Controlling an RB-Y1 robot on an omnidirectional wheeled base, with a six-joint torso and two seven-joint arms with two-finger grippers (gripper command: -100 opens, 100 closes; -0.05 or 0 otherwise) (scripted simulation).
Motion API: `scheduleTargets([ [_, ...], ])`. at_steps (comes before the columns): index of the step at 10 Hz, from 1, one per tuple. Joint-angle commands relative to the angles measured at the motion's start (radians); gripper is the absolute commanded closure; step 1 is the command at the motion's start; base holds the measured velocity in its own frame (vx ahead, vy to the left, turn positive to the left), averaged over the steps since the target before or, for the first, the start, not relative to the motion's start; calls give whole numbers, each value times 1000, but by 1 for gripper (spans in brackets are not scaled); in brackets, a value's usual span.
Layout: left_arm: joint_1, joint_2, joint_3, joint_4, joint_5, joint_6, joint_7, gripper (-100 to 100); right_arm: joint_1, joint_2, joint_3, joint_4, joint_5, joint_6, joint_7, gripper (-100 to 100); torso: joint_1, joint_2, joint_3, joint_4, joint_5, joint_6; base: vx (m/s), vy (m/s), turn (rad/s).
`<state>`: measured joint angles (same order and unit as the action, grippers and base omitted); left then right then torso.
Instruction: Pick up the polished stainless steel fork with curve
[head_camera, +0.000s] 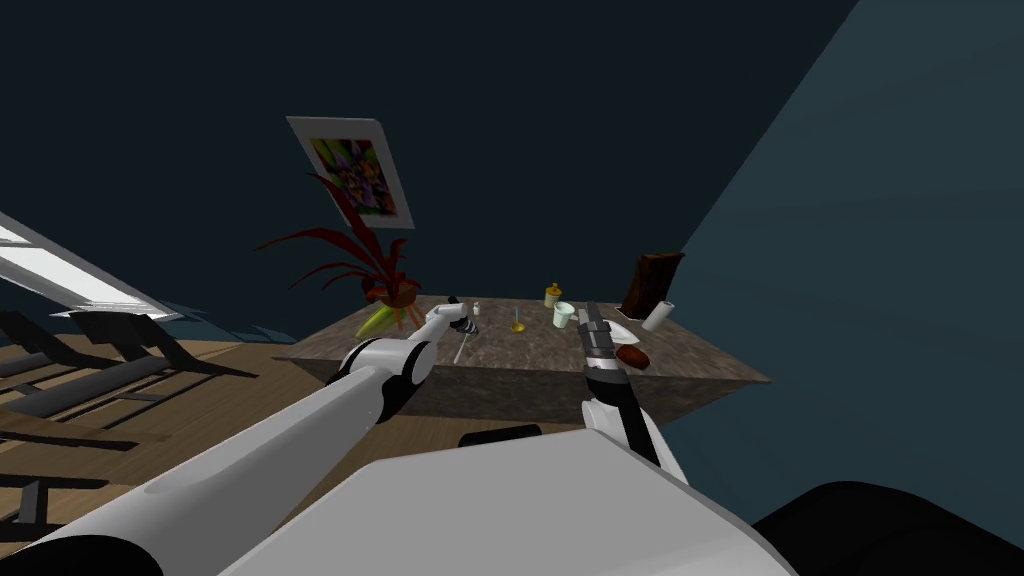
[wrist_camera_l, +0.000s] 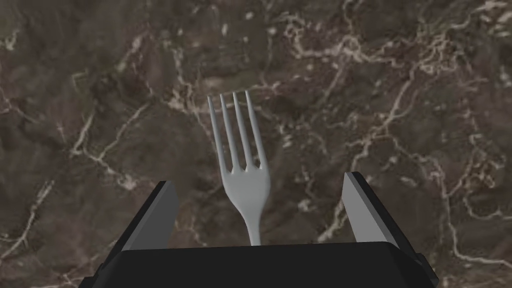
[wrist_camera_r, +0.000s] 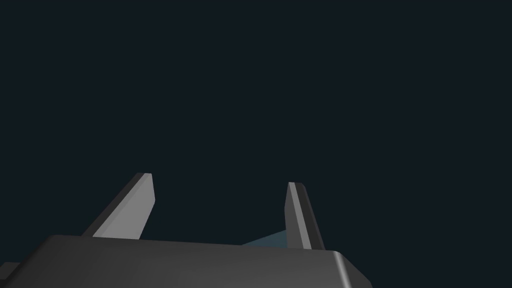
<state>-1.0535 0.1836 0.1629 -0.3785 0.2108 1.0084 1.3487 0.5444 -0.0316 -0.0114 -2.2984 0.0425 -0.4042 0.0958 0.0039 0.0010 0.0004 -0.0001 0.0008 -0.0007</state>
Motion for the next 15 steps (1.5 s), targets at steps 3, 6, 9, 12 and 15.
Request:
scheduleTargets([
  [3,-13,10,-101,49,70,-42,57,-100,0,0,0,0,0,0,0,0,0,0,0,0,0,-1,-6,49,-62],
  [6,-20,17,-175,82,124,-72,100,-100,0,0,0,0,0,0,0,0,0,0,0,0,0,0,-6,44,-77],
  [9,-23,19,-193,91,137,-78,109,-100,0,0,0,0,0,0,0,0,-1,-1,0,0,0,0,-4,26,-44],
  [12,-24,20,-196,93,139,-81,112,100,0,0,0,0,0,0,0,0,-3,-1,-1,0,-1,0,0,0,0],
  [15,-24,20,-196,93,139,-81,112,0,0,0,0,0,0,0,0,0,-3,-2,-1,-1,-1,0,0,0,0],
])
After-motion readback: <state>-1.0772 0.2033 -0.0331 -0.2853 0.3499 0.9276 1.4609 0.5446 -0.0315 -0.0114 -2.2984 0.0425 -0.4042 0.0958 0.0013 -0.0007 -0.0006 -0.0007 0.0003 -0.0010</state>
